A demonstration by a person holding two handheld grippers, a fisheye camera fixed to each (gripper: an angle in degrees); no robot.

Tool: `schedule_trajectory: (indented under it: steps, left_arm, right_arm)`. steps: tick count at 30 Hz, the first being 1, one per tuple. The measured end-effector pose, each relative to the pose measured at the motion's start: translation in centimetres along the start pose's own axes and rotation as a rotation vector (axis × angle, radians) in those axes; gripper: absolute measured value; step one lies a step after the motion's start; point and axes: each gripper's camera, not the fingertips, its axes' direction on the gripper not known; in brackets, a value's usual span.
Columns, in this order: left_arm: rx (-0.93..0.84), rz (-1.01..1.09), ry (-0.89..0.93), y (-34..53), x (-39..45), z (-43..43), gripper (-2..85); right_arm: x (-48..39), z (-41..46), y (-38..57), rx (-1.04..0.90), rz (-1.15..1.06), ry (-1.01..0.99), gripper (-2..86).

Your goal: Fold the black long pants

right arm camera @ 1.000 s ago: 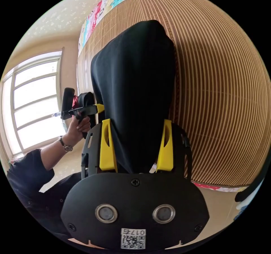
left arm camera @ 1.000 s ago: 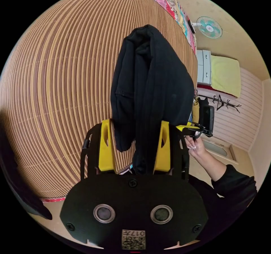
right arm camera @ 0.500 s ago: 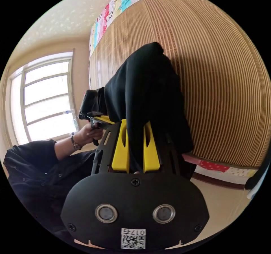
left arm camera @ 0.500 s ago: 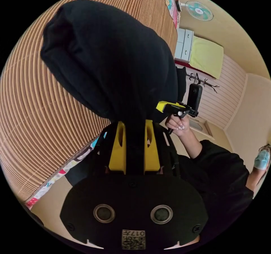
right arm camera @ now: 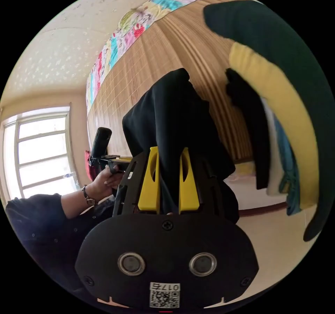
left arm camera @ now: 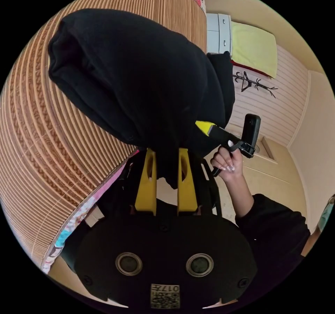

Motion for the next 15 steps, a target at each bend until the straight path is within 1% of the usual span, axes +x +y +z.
schedule_trajectory:
  steps: [3,5,6,7,8,9,10,12,13,14,15]
  left_arm:
    - [0.017,-0.026,0.03,-2.9,1.8,3.6,10.1]
    - [0.005,-0.063,-0.026,-3.7,2.3,5.3,11.2]
    - [0.003,-0.092,-0.076,-3.7,2.2,5.7,11.9]
    - [0.007,-0.145,-0.108,-3.2,1.4,5.6,12.3]
    - [0.01,-0.171,-0.106,-2.8,0.9,5.4,12.1]
    - [0.017,-0.208,-0.051,-1.9,-0.4,4.6,11.7]
    - [0.027,-0.235,0.014,-0.7,-1.7,3.5,10.5]
    - [0.06,-0.282,0.019,1.8,-3.6,0.9,7.8]
    - [0.093,-0.321,-0.036,3.9,-4.7,-1.5,6.5]
    - [0.107,-0.345,-0.069,5.1,-5.3,-2.8,6.4]
    - [0.127,-0.405,-0.134,7.6,-6.3,-5.2,6.5]
  right_arm:
    - [0.6,-3.0,1.2,0.114,0.085,0.251,8.3]
    - [-0.4,-4.6,2.4,0.223,0.142,0.489,7.1]
    - [-0.9,-4.7,2.6,0.25,0.134,0.526,6.1]
    - [-2.2,-4.6,2.9,0.295,0.077,0.572,4.1]
    - [-3.6,-3.9,3.0,0.326,0.002,0.603,2.8]
    - [-4.1,-3.4,2.9,0.336,-0.036,0.614,2.1]
    - [-4.9,-1.8,2.4,0.333,-0.098,0.622,1.5]
    - [-4.4,2.0,0.5,0.214,-0.147,0.59,1.0]
    - [-2.8,5.6,-1.1,0.076,-0.114,0.568,0.8]
    - [-0.8,8.9,-2.3,-0.009,-0.079,0.535,0.7]
    - [-0.1,10.0,-2.5,-0.014,-0.068,0.521,0.6]
